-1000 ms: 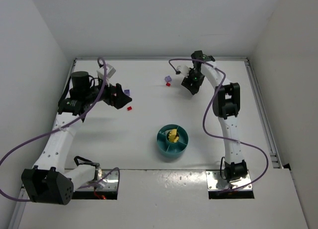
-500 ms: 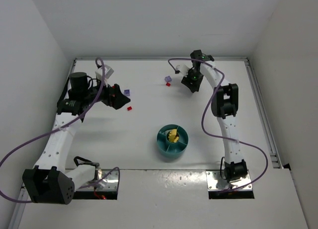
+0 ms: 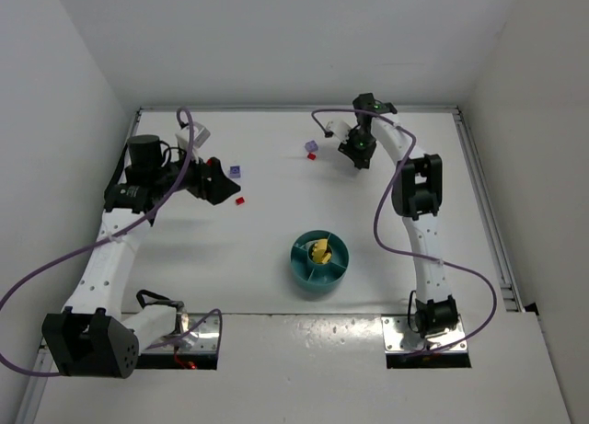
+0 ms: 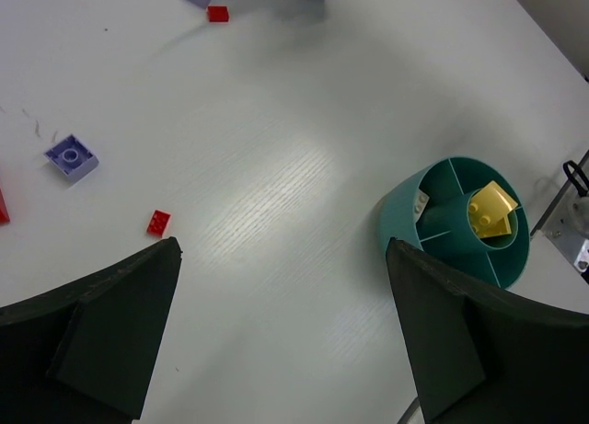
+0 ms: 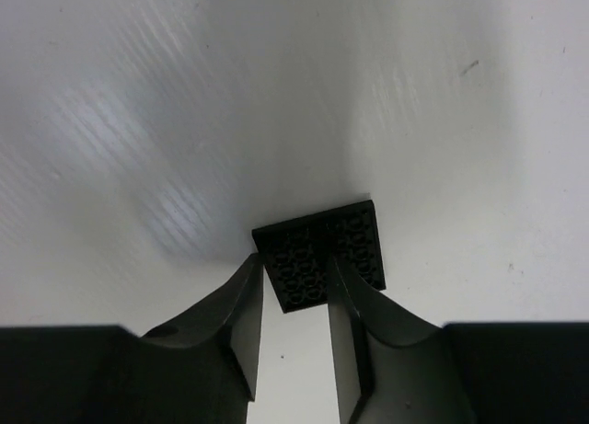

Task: Sort the legos into containers by color

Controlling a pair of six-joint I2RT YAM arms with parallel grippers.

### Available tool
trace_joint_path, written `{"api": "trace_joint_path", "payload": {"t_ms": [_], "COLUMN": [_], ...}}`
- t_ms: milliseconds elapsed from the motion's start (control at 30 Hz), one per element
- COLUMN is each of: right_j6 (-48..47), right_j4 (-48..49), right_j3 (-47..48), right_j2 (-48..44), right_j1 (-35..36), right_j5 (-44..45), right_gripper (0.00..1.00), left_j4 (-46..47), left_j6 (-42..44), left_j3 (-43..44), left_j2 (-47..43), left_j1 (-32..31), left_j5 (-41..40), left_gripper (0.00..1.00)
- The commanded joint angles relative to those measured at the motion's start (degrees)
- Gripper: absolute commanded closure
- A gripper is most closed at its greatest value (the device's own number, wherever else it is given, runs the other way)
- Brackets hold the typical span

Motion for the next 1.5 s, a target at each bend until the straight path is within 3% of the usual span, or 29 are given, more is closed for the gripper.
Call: {"api": "trace_joint_path", "payload": {"t_ms": [0, 100, 333, 567, 633, 667, 767, 867, 900, 967, 1033, 1200, 1467], "right_j6": [-0.8, -0.2, 8.2, 11.3, 11.8, 11.8, 6.2, 2.9, 2.9, 1.3, -0.7, -6.1, -8.0], "right_j4": [-0.6, 0.7, 8.6, 8.6, 11.7, 12.8, 10.9, -0.3, -2.9, -9.8, -11.5, -10.1, -11.9], "right_j3": [-7.0, -12.9, -36.4, -47.1, -48.9, -49.6, -44.2, -27.6, -17.7, -5.1, -0.6, -2.1, -2.1], "right_j2": [4.3, -1.9, -26.0, -41.9, -44.2, -44.8, -40.3, -30.7, -23.5, -17.0, -11.3, -10.0, -6.3], "right_j1": [-1.2, -1.2, -1.2, -1.2, -1.2, -1.2, -1.2, -0.6, -0.6, -0.6, -0.1, -0.1, -0.1], "right_j5": [0.8, -3.6, -16.9, -26.4, -25.2, -24.2, -17.2, -10.2, -7.4, -4.0, 0.0, 4.8, 5.4], "right_gripper": [0.70, 0.77, 0.82, 0.85, 0.77, 0.60, 0.31, 0.21, 0.16, 0.16, 0.16, 0.16, 0.16], "left_j4": [0.4, 0.4, 0.9, 2.0, 2.5, 3.2, 3.2, 3.2, 3.2, 3.2, 3.2, 3.2, 3.2], "left_j6": [0.7, 0.7, 0.1, -1.0, -1.0, -1.8, -1.8, -1.8, -1.8, -2.3, -2.3, -2.3, -1.7], "left_j3": [0.5, 0.5, 0.5, -1.2, -1.7, -1.7, -2.2, -1.5, -1.5, -1.5, -1.5, -2.6, -3.7], "left_j2": [-1.7, -1.2, -1.8, -3.5, -4.1, -4.1, -4.1, -4.1, -4.1, -4.1, -4.1, -5.7, -5.2], "left_j1": [0.9, 0.9, 0.9, 0.9, 0.9, 0.9, 0.9, 0.9, 0.9, 0.4, 0.4, 0.4, 0.4], "left_j5": [1.5, 1.5, 2.5, 3.6, 3.6, 3.6, 4.1, 4.1, 3.6, 3.6, 3.6, 2.5, 2.0], "left_gripper": [0.00, 0.00, 0.00, 0.00, 0.00, 0.00, 0.00, 0.00, 0.00, 0.00, 0.00, 0.00, 0.00]}}
